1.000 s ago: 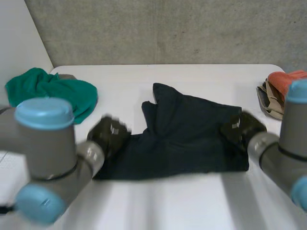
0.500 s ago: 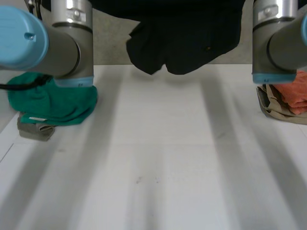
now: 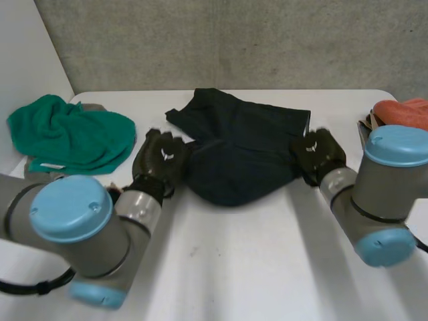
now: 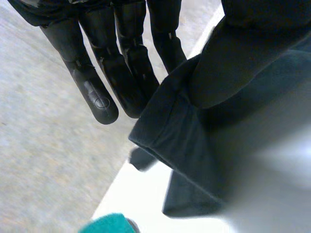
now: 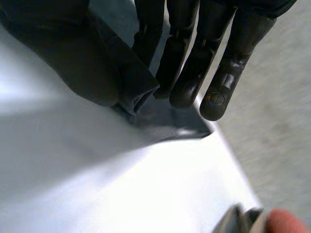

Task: Fold the laundry.

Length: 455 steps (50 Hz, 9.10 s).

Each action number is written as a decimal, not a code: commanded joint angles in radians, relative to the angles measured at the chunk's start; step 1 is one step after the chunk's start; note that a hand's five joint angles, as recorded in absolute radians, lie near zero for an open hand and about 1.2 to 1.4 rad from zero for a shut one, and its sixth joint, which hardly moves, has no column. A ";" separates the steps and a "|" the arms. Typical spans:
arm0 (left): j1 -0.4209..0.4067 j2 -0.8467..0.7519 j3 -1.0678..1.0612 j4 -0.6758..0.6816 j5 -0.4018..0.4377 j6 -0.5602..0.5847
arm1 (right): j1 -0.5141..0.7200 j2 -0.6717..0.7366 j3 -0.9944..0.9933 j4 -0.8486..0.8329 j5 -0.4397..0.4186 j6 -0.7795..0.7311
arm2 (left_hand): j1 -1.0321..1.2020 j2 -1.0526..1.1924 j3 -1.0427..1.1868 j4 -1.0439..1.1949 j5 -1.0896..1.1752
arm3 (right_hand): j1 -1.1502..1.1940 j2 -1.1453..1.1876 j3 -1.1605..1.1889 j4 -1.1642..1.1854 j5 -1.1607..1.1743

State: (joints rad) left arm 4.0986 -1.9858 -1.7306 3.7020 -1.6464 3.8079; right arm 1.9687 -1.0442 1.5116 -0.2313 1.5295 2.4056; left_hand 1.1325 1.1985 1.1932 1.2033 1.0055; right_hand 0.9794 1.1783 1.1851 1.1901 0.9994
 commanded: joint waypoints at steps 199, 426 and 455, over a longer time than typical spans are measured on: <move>-0.027 -0.326 0.638 -0.659 0.065 -0.341 | 0.127 0.153 -0.449 0.307 -0.006 0.372 | -0.919 -0.985 -0.980 -0.990 -0.967 | -0.657 -0.855 -0.862 -0.867 -0.851; 0.681 -0.519 0.770 -0.152 0.477 -0.201 | -0.004 -0.223 0.406 -0.283 -0.164 0.092 | 0.264 0.198 0.203 0.193 0.216 | -0.805 -1.004 -1.011 -1.016 -0.999; 0.668 -0.663 0.913 -0.257 0.482 -0.172 | -0.028 -0.200 0.395 -0.293 -0.170 0.092 | -0.035 -0.101 -0.096 -0.106 -0.083 | -0.805 -1.004 -1.011 -1.016 -0.999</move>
State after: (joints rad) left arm 4.7691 -2.6047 -0.8908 3.4389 -1.1564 3.6308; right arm 1.9404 -1.2605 1.9128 -0.5231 1.3567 2.4983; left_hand 0.5363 0.5251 0.5269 0.5276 0.3555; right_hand 0.2026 0.2222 0.2118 0.2367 0.0678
